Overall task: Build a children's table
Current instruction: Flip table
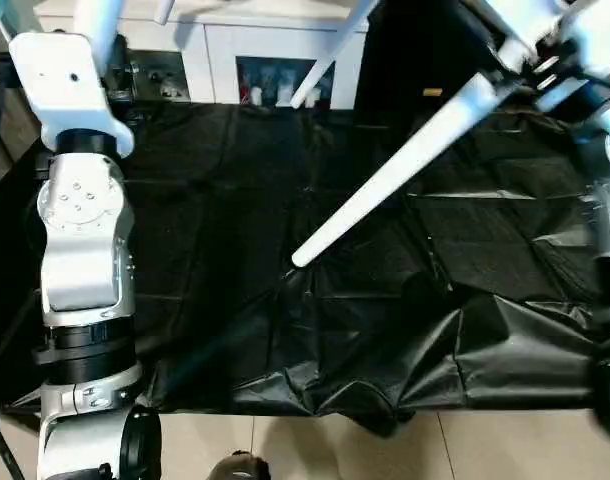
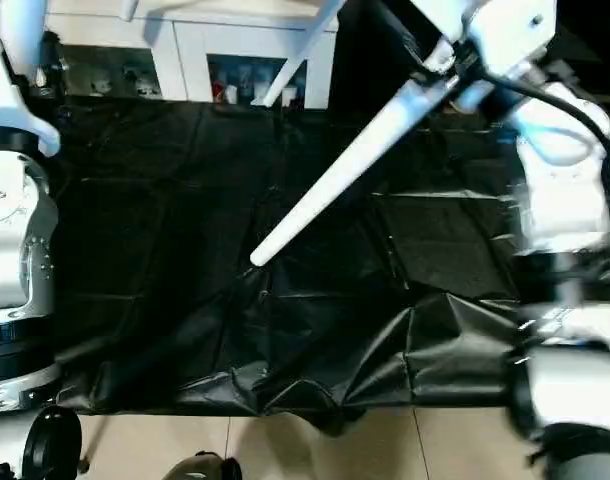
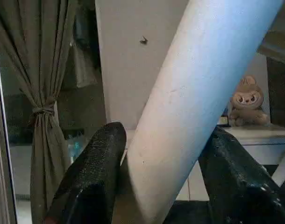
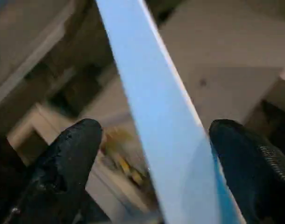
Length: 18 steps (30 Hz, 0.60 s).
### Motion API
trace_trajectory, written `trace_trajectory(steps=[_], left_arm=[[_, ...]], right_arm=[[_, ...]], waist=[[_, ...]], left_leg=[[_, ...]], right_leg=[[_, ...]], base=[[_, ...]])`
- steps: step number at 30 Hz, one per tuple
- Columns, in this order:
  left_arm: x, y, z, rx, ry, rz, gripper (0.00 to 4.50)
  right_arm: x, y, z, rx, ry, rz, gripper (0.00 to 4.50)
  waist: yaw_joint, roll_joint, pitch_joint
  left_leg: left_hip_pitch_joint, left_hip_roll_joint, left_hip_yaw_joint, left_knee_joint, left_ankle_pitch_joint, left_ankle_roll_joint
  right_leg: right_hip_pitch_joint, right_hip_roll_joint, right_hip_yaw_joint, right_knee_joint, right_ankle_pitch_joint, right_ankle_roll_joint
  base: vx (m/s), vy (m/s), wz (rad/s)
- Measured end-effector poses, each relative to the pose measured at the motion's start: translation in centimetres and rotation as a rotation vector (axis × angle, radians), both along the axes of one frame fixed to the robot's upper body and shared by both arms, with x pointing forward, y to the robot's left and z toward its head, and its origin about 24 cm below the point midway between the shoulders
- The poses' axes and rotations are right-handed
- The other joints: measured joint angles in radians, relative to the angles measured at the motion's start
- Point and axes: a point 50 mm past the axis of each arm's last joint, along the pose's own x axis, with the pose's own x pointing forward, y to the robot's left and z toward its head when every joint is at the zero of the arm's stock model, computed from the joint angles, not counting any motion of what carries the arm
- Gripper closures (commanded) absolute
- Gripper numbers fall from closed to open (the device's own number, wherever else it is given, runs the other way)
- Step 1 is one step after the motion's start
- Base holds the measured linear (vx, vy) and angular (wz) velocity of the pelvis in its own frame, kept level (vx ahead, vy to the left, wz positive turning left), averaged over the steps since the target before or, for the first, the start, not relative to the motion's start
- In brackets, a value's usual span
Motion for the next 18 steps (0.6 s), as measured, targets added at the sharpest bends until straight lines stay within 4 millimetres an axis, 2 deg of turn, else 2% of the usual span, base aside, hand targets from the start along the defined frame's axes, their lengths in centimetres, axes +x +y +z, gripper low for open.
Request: trace_trajectory(steps=[3, 5, 6, 10, 15, 18], left_arm=[[0.1, -0.1, -0.1, 0.004, 0.005, -0.003, 2.24], [0.1, -0.1, -0.2, 0.006, 0.01, -0.005, 2.25], [0.1, -0.1, -0.2, 0.007, 0.01, -0.003, 2.27], [0.2, -0.1, -0.2, 0.011, 0.014, -0.004, 2.31], [0.2, -0.1, -0.2, 0.013, 0.014, -0.003, 2.33], [0.2, -0.1, -0.2, 0.015, 0.013, -0.003, 2.34]], right_arm=[[-0.7, 1.0, 0.4, 0.051, -0.001, 0.07, 0.0], [-1.4, 1.6, -0.3, 0.054, 0.019, 0.109, 0.0], [-1.8, 2.2, -1.1, 0.045, 0.037, 0.134, 0.0], [-2.3, 5.1, -6.4, 0.034, 0.231, 0.219, 0.0], [-2.4, 5.6, -9.6, 0.116, 0.317, 0.141, 0.0], [-3.0, 5.5, -12.8, 0.219, 0.421, 0.091, 0.0]], waist=[[0.009, 0.0, 0.0], [0.012, -0.001, 0.0], [0.012, -0.001, -0.001], [0.01, 0.0, 0.0], [0.01, -0.001, 0.0], [0.01, -0.001, 0.0]], left_leg=[[0.0, 0.0, 0.0, 0.0, 0.0, 0.001], [0.0, 0.0, -0.001, 0.0, 0.0, 0.0], [0.001, 0.0, -0.001, 0.0, 0.0, 0.0], [-0.001, 0.0, -0.001, 0.0, 0.0, 0.0], [-0.001, 0.0, -0.001, 0.0, 0.0, -0.001], [-0.001, 0.0, -0.001, -0.001, 0.0, -0.001]], right_leg=[[0.0, 0.0, 0.0, 0.0, 0.0, 0.0], [0.001, 0.0, 0.0, -0.001, 0.0, 0.0], [0.001, 0.0, 0.0, -0.001, 0.0, 0.0], [0.0, 0.001, 0.0, -0.002, 0.002, 0.003], [0.0, 0.001, 0.001, -0.004, 0.003, 0.003], [0.001, 0.001, 0.001, -0.006, 0.003, 0.004]], base=[[0.0, 0.0, 0.0], [0.0, 0.0, 0.0], [0.0, 0.0, 0.0], [0.0, 0.0, 0.0], [0.0, 0.0, 0.0], [0.0, 0.0, 0.0]])
